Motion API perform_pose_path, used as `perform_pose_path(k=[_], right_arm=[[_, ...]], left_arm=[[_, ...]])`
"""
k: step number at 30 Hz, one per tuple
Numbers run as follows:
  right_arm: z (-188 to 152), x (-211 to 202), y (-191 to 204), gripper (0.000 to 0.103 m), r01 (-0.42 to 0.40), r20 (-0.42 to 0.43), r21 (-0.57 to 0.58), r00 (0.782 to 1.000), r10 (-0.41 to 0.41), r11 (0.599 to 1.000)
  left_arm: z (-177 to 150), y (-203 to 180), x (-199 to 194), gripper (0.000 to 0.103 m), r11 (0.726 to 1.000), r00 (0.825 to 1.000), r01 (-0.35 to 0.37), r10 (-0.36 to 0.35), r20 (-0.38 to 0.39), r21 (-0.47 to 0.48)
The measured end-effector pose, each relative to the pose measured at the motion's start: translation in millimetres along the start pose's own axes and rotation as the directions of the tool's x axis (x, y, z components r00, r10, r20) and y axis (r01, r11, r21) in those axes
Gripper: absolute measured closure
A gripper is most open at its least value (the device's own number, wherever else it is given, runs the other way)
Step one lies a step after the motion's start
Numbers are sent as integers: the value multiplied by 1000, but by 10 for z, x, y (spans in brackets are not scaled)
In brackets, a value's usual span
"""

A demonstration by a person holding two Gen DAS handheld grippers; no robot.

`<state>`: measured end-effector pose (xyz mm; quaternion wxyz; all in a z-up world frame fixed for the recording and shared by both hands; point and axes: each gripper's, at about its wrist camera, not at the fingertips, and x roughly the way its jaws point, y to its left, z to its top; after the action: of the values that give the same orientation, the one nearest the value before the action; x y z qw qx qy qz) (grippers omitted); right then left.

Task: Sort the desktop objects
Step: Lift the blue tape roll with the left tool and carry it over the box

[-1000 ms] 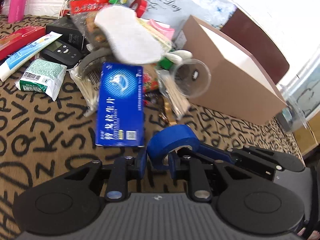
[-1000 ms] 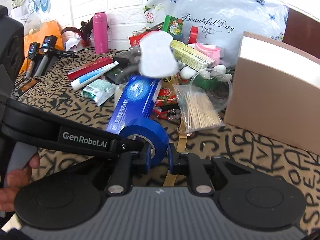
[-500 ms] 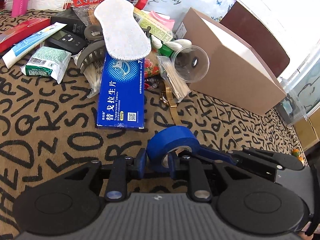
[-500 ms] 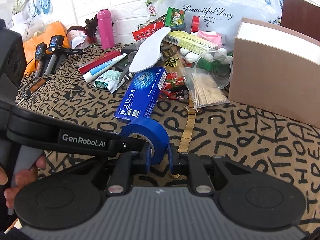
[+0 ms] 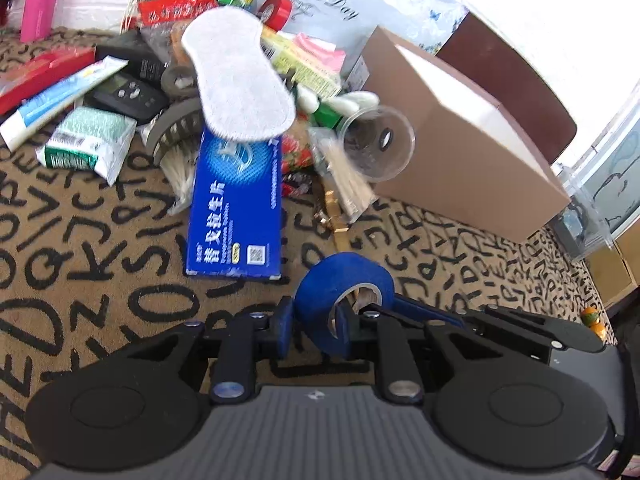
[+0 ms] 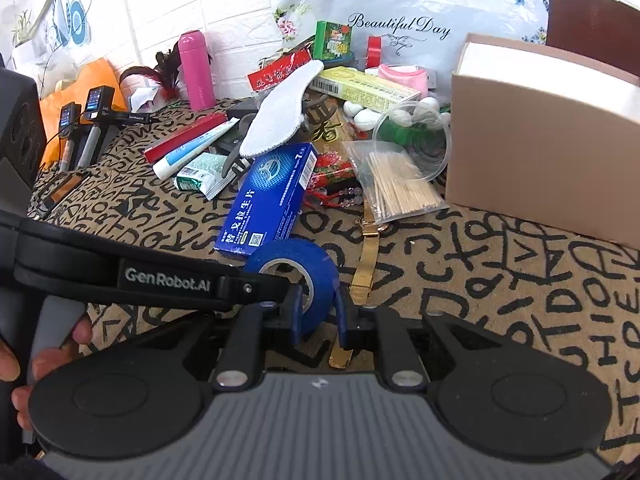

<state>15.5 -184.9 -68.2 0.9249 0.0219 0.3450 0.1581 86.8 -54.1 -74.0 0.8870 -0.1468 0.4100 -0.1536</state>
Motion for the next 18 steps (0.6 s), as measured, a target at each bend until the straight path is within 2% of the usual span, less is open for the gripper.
perform_pose_path(k=[9, 18], right_arm=[[236, -309, -65, 87, 42, 127, -5, 991, -41, 999], [669, -568, -432, 87, 100, 262, 42, 959, -108, 994]], left_arm=[[321, -322, -173, 82, 997, 992, 43, -50, 116, 63], [833, -811, -161, 82, 981, 974, 75, -110, 199, 176]])
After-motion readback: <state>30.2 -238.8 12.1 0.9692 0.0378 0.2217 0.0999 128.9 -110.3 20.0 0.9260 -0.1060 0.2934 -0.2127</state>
